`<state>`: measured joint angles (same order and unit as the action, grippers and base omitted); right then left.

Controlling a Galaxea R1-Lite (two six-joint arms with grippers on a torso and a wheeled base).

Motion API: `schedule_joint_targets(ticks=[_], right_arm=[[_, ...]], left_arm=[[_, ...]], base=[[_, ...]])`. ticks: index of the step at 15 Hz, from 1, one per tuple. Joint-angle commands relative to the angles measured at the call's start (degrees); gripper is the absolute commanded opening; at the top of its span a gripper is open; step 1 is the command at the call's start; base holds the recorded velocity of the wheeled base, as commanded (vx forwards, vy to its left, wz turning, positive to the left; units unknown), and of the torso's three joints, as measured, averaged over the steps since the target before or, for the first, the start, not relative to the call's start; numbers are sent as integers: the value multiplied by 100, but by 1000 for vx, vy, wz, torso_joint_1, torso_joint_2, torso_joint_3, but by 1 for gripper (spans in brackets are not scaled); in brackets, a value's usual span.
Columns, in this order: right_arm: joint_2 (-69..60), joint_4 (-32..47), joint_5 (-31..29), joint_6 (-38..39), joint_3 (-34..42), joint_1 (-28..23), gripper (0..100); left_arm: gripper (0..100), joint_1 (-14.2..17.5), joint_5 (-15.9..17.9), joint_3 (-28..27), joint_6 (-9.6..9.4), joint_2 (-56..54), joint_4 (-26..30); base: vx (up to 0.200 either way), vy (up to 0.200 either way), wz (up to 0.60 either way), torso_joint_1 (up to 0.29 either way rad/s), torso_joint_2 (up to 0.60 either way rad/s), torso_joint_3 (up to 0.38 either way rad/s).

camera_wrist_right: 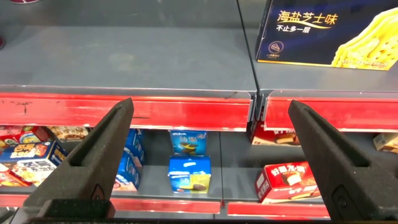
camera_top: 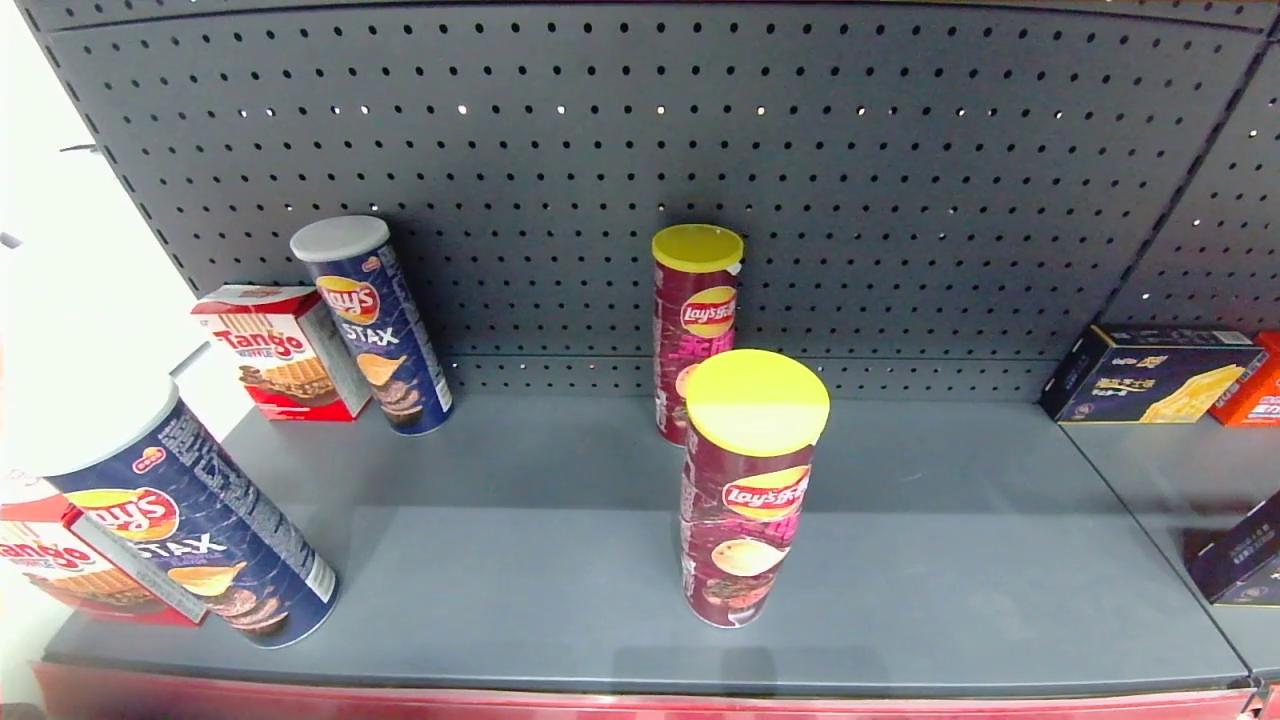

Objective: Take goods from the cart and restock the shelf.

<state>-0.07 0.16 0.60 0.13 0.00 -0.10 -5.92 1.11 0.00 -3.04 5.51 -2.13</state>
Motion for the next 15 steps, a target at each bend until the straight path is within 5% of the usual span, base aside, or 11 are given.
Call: schedule_joint_targets(ticks=[1,8,10,11,12,13,15], right_arm=[[7,2,2,4,0,1,100],[7,2,2,4,0,1,100],[7,2,2,4,0,1,100],[7,2,2,4,0,1,100],[7,2,2,-5,0,1,100],[7,2,2,4,0,1,100],[7,2,2,4,0,1,100]], left_arm=[[100,575,3,0,22,-59,117],[100,592,91,0,110,-551,213],[100,592,636,0,-22,-551,222],[100,592,847,0,-303,-551,231],[100,592,838,0,-268,-551,231],[100,592,715,0,-153,-551,231],[100,601,-155,0,-66,-551,213]], base=[[0,0,0,0,0,0],[0,0,0,0,0,0],[0,0,0,0,0,0],[0,0,0,0,0,0],[0,0,0,0,0,0],[0,0,0,0,0,0],[0,0,0,0,0,0]])
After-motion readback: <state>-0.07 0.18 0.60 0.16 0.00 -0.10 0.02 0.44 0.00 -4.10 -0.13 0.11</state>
